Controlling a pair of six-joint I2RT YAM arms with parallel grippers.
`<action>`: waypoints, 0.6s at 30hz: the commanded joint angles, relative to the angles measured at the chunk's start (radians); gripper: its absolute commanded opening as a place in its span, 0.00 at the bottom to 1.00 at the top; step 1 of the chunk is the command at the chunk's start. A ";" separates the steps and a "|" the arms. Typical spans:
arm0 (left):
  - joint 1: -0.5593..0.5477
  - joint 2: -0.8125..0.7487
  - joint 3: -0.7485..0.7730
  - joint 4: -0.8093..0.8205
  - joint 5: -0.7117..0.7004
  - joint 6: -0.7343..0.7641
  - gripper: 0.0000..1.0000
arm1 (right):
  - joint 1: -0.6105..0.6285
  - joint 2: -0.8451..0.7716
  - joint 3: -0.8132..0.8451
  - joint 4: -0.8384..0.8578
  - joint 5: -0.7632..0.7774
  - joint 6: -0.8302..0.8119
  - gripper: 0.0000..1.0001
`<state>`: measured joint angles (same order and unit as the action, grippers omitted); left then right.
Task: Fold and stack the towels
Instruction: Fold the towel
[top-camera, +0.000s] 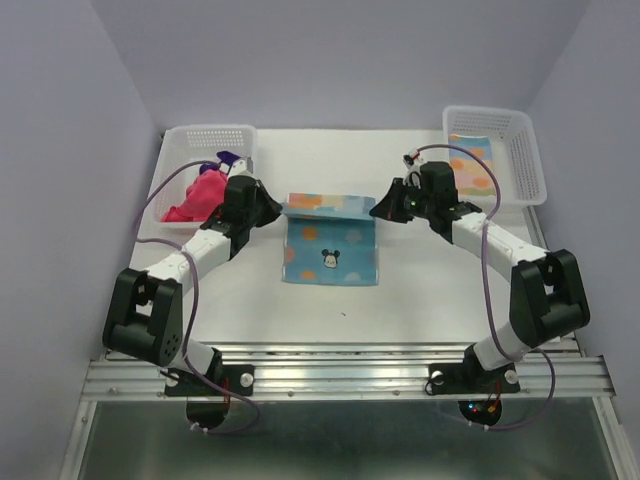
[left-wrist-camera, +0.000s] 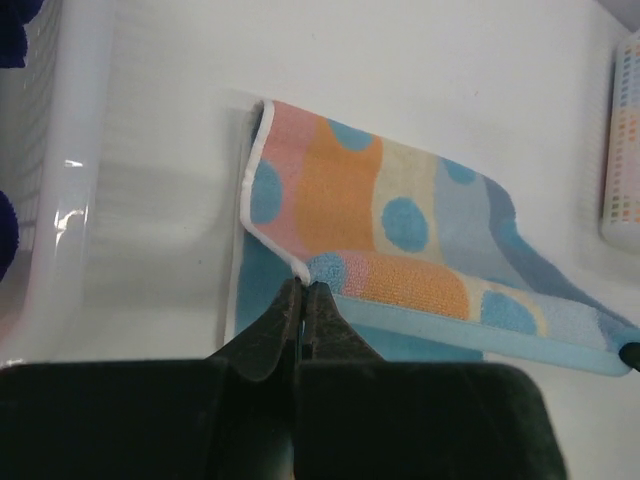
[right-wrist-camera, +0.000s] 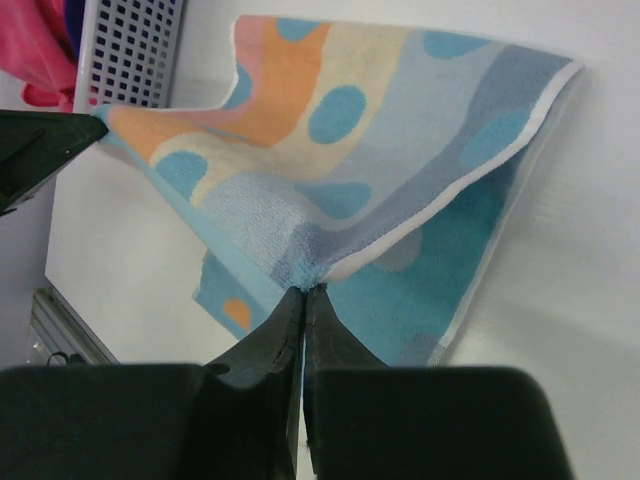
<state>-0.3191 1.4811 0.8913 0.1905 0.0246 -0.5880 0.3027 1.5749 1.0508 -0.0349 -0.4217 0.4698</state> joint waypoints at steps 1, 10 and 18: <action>-0.011 -0.110 -0.075 0.044 -0.035 -0.036 0.00 | 0.021 -0.075 -0.081 0.021 0.058 0.024 0.01; -0.052 -0.267 -0.212 -0.006 -0.061 -0.087 0.00 | 0.087 -0.191 -0.186 0.000 0.106 0.050 0.01; -0.089 -0.331 -0.291 -0.052 -0.063 -0.130 0.00 | 0.113 -0.250 -0.242 -0.037 0.118 0.061 0.01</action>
<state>-0.3943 1.1999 0.6285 0.1585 -0.0120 -0.6933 0.4023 1.3624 0.8429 -0.0608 -0.3325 0.5186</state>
